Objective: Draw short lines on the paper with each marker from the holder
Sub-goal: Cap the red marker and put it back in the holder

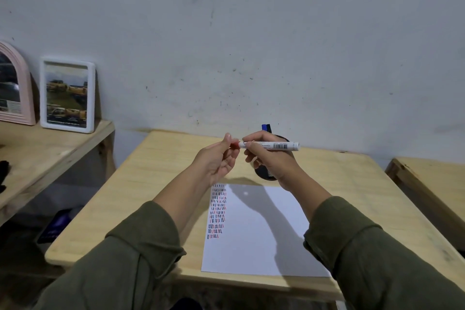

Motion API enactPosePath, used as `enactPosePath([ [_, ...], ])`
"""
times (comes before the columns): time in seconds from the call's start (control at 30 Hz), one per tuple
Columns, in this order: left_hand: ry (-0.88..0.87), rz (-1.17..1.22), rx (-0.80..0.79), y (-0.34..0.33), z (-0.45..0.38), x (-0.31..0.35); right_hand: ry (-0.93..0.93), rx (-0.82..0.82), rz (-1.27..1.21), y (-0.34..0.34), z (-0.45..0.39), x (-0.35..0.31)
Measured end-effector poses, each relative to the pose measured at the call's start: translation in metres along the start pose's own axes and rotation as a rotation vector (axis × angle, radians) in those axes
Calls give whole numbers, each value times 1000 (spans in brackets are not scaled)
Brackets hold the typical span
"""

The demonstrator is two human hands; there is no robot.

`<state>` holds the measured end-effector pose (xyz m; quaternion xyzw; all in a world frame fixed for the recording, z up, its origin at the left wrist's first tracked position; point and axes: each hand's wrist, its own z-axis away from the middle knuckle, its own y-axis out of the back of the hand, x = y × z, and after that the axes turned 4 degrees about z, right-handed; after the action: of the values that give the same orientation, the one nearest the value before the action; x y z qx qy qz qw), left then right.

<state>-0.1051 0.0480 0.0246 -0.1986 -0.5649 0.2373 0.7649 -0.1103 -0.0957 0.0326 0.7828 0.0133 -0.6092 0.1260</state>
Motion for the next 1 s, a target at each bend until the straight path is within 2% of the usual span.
enactPosePath([
  [0.4,-88,107,0,-8,-2,-15,-45,96,-232,-5,4,6],
  [0.53,-121,154,-8,-13,-4,-14,-37,20,-173,-1,8,5],
  [0.77,-198,249,70,-13,-22,8,-98,-112,-328,17,10,-2],
  [0.87,-242,194,28,-23,-22,12,-109,-83,-246,24,11,-1],
  [1.0,-284,8,-63,-41,-21,8,-74,-34,-109,28,8,4],
])
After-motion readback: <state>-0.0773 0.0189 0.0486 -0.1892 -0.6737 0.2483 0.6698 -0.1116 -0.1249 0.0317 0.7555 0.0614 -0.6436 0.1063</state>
